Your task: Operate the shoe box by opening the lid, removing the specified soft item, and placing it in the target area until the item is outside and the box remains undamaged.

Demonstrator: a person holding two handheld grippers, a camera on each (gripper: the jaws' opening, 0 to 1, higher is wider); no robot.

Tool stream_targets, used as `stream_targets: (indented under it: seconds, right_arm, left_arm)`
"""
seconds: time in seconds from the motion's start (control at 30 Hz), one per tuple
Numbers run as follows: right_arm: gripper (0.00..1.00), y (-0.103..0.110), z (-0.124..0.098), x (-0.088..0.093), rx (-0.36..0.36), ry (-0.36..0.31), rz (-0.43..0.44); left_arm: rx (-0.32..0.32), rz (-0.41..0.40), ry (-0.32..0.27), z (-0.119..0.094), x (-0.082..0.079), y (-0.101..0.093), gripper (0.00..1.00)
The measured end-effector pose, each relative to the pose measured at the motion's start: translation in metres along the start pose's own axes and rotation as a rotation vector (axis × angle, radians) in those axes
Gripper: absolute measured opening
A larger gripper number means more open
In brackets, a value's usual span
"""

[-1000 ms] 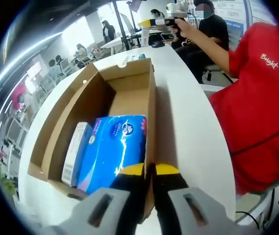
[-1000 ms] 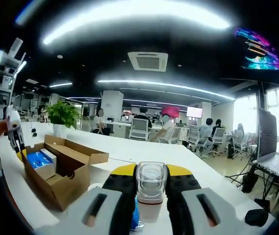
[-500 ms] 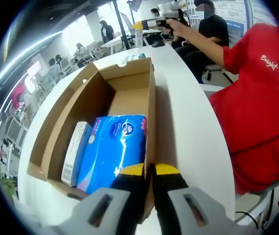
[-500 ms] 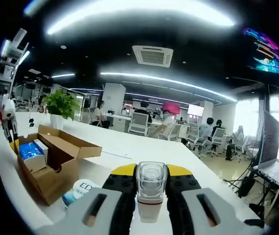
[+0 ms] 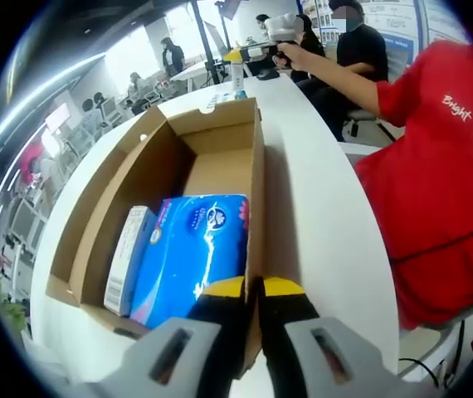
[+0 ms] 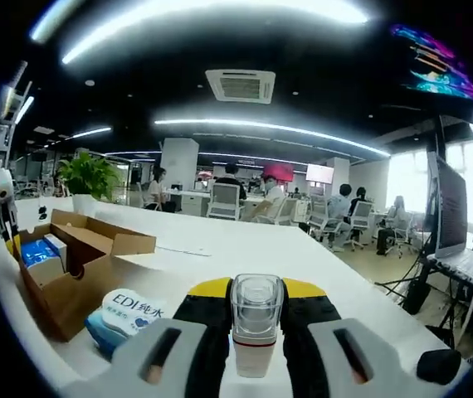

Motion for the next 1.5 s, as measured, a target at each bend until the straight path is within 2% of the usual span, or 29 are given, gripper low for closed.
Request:
stream_targets:
  seconds: [0.27, 0.8, 0.9, 0.93, 1.0, 1.07, 1.13, 1.2, 1.23, 1.37, 1.4, 1.43, 1.5]
  right_arm:
    - [0.21, -0.001, 0.009, 0.007, -0.019, 0.021, 0.013]
    - [0.21, 0.002, 0.024, -0.002, -0.03, 0.002, -0.003]
    - [0.21, -0.001, 0.029, -0.002, -0.036, 0.002, 0.027]
    - [0.21, -0.001, 0.033, 0.002, -0.046, 0.015, 0.039]
    - [0.21, 0.01, 0.032, 0.003, -0.037, 0.02, 0.026]
    - [0.21, 0.011, 0.034, 0.007, -0.034, 0.043, 0.02]
    - [0.21, -0.002, 0.042, 0.017, -0.037, 0.064, 0.017]
    - [0.21, -0.001, 0.043, 0.022, -0.034, 0.099, 0.003]
    - [0.21, 0.008, 0.041, 0.025, -0.035, 0.114, 0.004]
    - [0.21, 0.007, 0.04, 0.034, -0.022, 0.128, 0.019]
    - [0.21, 0.006, 0.041, 0.034, -0.017, 0.096, 0.024]
    - [0.21, 0.003, 0.042, 0.04, -0.021, 0.104, 0.03]
    - [0.21, -0.002, 0.043, 0.042, -0.017, 0.112, 0.037]
  left_arm:
    - [-0.001, 0.002, -0.001, 0.001, -0.001, 0.0, 0.05]
    - [0.0, 0.001, -0.001, -0.001, -0.002, 0.001, 0.05]
    - [0.001, 0.0, 0.001, 0.0, -0.001, 0.001, 0.05]
    - [0.002, -0.003, 0.002, 0.0, 0.0, 0.002, 0.05]
    - [0.002, -0.004, 0.003, -0.001, 0.0, 0.002, 0.05]
    - [0.002, -0.003, 0.002, -0.001, 0.0, 0.002, 0.05]
    - [0.002, -0.002, 0.002, -0.001, 0.0, 0.002, 0.05]
    - [0.003, -0.003, 0.003, -0.001, 0.001, 0.002, 0.05]
    - [0.003, -0.002, 0.002, -0.001, 0.001, 0.002, 0.05]
    - [0.001, 0.001, -0.001, -0.001, 0.001, 0.002, 0.05]
    - [0.001, 0.001, -0.001, -0.001, 0.001, 0.002, 0.05]
    - [0.002, 0.001, -0.001, -0.001, 0.001, 0.002, 0.05]
    - [0.003, 0.0, 0.0, -0.001, 0.001, 0.002, 0.05]
Point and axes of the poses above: the point that each gripper's makers call its tool centre point, and the gripper's own axes: z roughly forward along the fingers, y roughly to its left, x roughly out of its underside, the point moved 4 cm from there along -z, roughly backward along the fingers, and after that the axes turned 3 degrees about -x, right-handed, at the moved point
